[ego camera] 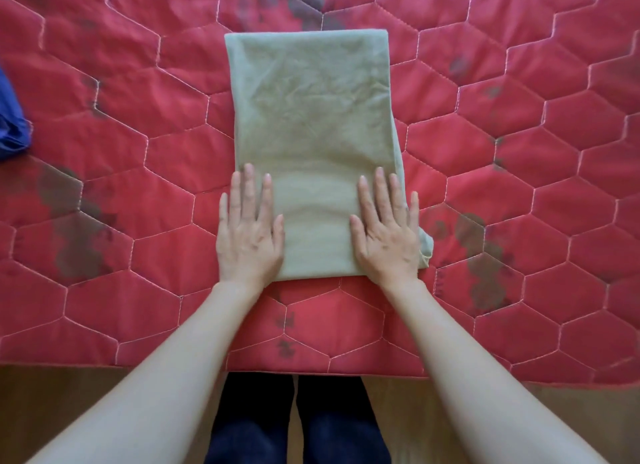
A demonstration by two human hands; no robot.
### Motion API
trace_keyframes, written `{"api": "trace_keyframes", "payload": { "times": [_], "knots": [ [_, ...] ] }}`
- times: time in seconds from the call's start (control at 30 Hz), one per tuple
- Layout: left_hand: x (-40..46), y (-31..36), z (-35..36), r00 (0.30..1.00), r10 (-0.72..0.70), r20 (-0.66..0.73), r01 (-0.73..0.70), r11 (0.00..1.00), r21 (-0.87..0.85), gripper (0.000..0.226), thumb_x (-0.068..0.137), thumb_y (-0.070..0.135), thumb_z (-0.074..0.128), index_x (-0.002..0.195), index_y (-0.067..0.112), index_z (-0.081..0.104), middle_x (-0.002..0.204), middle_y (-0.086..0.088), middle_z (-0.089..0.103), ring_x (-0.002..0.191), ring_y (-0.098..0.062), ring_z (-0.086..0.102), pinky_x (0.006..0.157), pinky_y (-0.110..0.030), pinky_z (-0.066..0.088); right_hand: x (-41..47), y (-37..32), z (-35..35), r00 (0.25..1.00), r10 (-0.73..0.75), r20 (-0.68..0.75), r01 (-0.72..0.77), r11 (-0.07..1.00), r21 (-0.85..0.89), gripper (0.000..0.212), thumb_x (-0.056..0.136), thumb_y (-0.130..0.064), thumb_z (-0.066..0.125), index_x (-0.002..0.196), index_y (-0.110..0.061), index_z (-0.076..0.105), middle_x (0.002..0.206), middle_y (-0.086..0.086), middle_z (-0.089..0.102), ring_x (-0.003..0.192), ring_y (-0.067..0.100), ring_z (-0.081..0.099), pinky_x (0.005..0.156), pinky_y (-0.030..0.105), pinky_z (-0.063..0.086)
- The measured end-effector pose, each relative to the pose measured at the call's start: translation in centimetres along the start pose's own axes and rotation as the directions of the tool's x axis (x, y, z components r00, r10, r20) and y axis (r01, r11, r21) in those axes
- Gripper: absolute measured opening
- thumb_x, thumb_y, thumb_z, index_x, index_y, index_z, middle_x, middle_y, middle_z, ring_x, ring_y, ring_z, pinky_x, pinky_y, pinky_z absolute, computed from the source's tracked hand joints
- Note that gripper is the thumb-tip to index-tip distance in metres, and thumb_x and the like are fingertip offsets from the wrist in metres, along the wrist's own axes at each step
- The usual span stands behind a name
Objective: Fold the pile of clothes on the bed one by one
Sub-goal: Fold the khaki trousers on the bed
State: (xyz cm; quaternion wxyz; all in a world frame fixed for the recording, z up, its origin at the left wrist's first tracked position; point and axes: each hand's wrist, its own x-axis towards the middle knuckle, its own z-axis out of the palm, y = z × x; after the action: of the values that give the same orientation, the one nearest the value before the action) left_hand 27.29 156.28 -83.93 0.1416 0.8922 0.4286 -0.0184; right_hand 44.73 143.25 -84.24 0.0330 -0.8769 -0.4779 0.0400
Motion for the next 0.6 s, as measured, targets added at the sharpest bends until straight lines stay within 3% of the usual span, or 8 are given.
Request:
{"api": "trace_keyframes", "payload": {
  "times": [0.13,0.23,0.3,0.37,0.47,0.6],
  "knots": [
    [-1.1,-0.9,-0.4,0.997,-0.056,0.057,0.059,0.997,-0.054,0.062,0.097,0.032,0.023,0.154,0.015,0.007,0.16,-0.018,0.0,0.148,-0.029,0.009,0.119,-0.046,0.009,-0.9,2.3,-0.3,0.973,0.221,0.073,-0.226,0.972,0.062,0.057,0.1,-0.04,0.022,0.154,-0.021,0.017,0.16,0.006,0.02,0.148,0.022,0.016,0.119,0.051,0.011],
    [-1.1,-0.4,-1.1,0.994,-0.091,0.065,0.091,0.996,-0.005,0.063,0.097,0.034,0.021,0.154,0.014,0.005,0.16,-0.018,-0.003,0.149,-0.029,0.001,0.12,-0.047,0.005,-0.9,2.5,-1.2,0.963,0.242,0.115,-0.253,0.963,0.096,0.057,0.101,-0.038,0.019,0.153,-0.017,0.019,0.16,0.008,0.018,0.149,0.023,0.013,0.12,0.051,0.009],
    [-0.9,0.6,-1.6,0.993,-0.115,0.019,0.113,0.99,0.085,0.063,0.096,0.032,0.026,0.153,0.009,0.015,0.159,-0.022,-0.003,0.148,-0.032,-0.001,0.12,-0.049,0.003,-0.5,2.0,-2.0,0.963,0.27,0.029,-0.271,0.961,0.057,0.056,0.102,-0.034,0.027,0.152,-0.011,0.024,0.159,0.015,0.02,0.148,0.027,0.016,0.119,0.053,0.011],
    [0.2,1.8,-2.2,0.995,-0.077,-0.063,0.086,0.985,0.15,0.061,0.093,0.027,0.035,0.15,0.007,0.026,0.159,-0.021,-0.001,0.148,-0.034,-0.001,0.119,-0.048,0.001,1.1,0.6,-2.8,0.971,0.208,-0.118,-0.206,0.978,0.026,0.052,0.102,-0.026,0.035,0.15,-0.008,0.029,0.156,0.018,0.026,0.146,0.03,0.022,0.119,0.053,0.015],
    [3.8,3.8,-2.6,0.983,0.107,-0.151,-0.086,0.987,0.137,0.062,0.089,0.017,0.045,0.149,0.008,0.03,0.16,-0.017,0.01,0.148,-0.033,0.007,0.12,-0.049,0.005,5.4,-2.7,-3.0,0.972,-0.018,-0.234,0.032,0.998,0.056,0.049,0.098,-0.017,0.044,0.147,-0.011,0.038,0.153,0.016,0.033,0.144,0.029,0.028,0.117,0.051,0.021],
    [9.2,4.6,-2.2,0.976,0.205,-0.079,-0.195,0.974,0.112,0.062,0.095,0.018,0.04,0.152,0.007,0.019,0.16,-0.013,0.014,0.148,-0.028,0.009,0.119,-0.046,0.002,11.3,-5.9,-2.2,0.979,-0.18,-0.1,0.188,0.978,0.087,0.053,0.096,-0.017,0.047,0.148,-0.012,0.037,0.155,0.011,0.03,0.145,0.028,0.025,0.119,0.05,0.015]
  ]
}}
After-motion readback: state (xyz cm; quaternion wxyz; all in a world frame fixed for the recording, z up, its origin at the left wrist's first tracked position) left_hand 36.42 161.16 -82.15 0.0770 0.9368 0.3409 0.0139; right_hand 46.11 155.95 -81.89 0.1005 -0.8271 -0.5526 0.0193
